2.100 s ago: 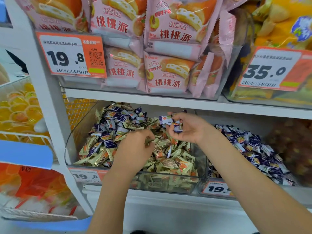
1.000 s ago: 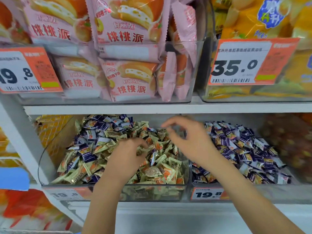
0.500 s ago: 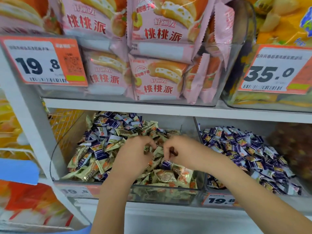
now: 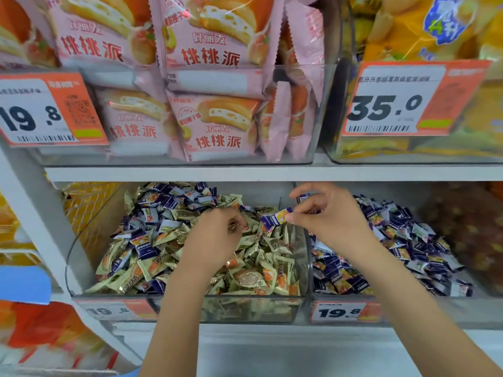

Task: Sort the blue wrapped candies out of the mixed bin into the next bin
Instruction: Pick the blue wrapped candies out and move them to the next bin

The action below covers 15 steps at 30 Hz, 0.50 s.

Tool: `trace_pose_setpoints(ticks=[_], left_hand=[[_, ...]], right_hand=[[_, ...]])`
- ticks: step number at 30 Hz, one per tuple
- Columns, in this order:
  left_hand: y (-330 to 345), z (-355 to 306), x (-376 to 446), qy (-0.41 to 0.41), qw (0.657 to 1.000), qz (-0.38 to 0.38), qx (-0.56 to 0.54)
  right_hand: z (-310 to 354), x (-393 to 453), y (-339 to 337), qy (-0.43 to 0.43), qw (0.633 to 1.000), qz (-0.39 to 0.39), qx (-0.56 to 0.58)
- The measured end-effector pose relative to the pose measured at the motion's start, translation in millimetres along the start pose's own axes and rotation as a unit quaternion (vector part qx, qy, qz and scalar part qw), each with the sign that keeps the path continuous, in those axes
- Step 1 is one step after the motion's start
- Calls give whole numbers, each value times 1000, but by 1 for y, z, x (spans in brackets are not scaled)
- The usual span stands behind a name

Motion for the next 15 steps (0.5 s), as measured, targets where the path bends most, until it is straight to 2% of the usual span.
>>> trace_pose_setpoints(ticks=[3, 5, 8, 10, 13, 15], left_hand=[[8, 1, 16, 10, 1000, 8, -4], [12, -3, 29, 22, 1000, 12, -10], [20, 7, 65, 14, 1000, 8, -2], [39, 22, 97, 1, 996, 78, 48], [80, 40, 123, 8, 953, 245, 180], [95, 51, 129, 3, 935, 272, 226]], right_hand=[[-21, -1, -30, 33, 995, -60, 71], [-42, 2, -51, 63, 993, -92, 29], [-70, 10, -57, 109, 991, -40, -68], [-80, 13, -56, 123, 987, -20, -100], [-78, 16, -60, 114, 990, -26, -73], [-78, 17, -58, 110, 993, -9, -49]])
Point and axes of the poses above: each hand's wrist, its own x-axis towards the middle knuckle, its own y-axis out of the palm, z = x × y, the point moved 7 cm from there along x, towards the middle knuckle, and after that the axes turned 5 degrees about y, right-handed, at the moved point
